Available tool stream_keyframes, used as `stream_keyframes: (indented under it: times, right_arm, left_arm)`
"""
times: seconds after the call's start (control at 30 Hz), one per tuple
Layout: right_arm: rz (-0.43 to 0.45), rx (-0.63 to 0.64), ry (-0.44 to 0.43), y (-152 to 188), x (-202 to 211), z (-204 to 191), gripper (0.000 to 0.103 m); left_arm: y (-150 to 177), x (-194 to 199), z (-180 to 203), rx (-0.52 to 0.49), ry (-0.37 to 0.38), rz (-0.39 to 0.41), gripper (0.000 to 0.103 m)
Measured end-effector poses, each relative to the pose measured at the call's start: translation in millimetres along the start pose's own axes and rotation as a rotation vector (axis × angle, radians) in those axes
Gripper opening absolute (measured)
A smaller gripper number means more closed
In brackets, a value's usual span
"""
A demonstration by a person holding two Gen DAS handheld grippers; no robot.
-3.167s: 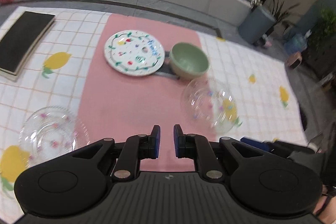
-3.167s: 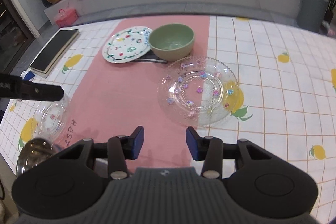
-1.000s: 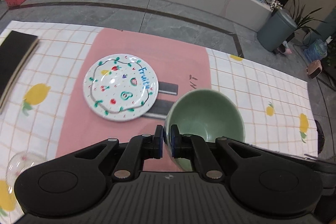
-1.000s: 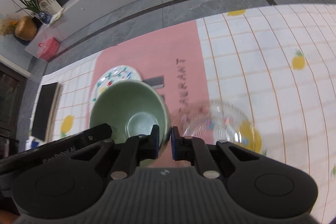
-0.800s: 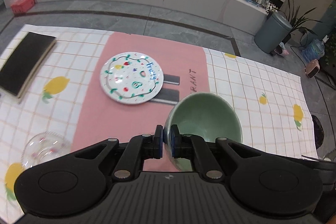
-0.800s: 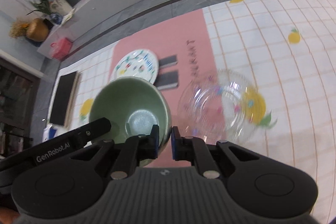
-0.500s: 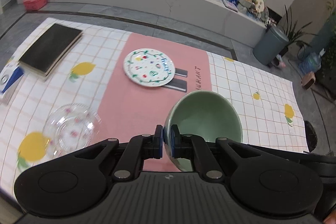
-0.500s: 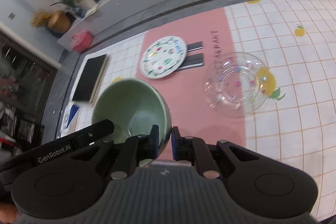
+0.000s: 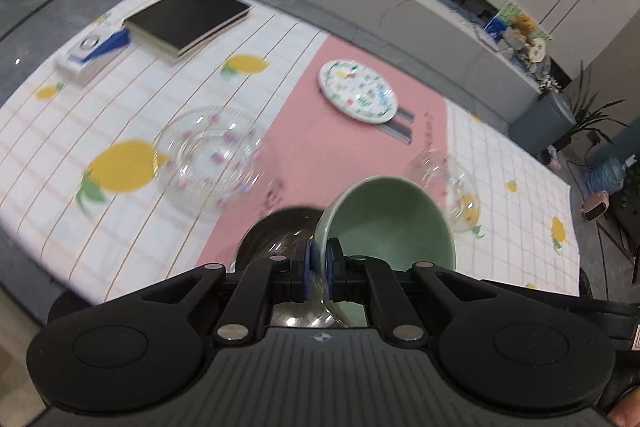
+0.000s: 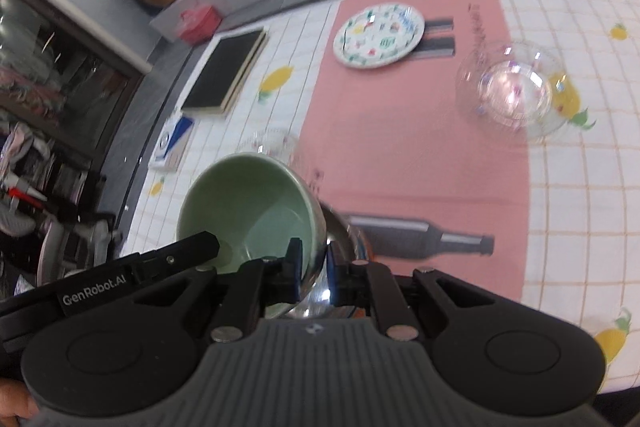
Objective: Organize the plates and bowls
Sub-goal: 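Lift the pale green bowl with both grippers toward the steel bowl stack, then lower the pale green bowl into the steel bowls and open both grippers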
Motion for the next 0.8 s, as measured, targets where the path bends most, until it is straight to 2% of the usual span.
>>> stream_keyframes:
  times: [0.27, 0.8]
  right_arm:
    - [-0.062, -0.019, 0.009, 12.8, -23.9, 7.9, 0.009]
    - [-0.099, 0.021, 0.064, 3.5, -48.5, 0.7, 0.008]
  left_arm:
    - [19.4, -14.1, -15.4, 0.027, -0.014, -0.051, 0.009]
    - [15.9, -28.7, -27.2, 0.026, -0.043, -0.092, 0.009]
Point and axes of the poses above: each gripper's, at about its wrist camera, not at the fingertips, and x roughly against the way its jaws point, z to its right, y to its underside, the point moved 4 cm from there along -x, roughly the way its jaws point, and after that the axes turned 8 degrees about -z, right-handed, at the moved point
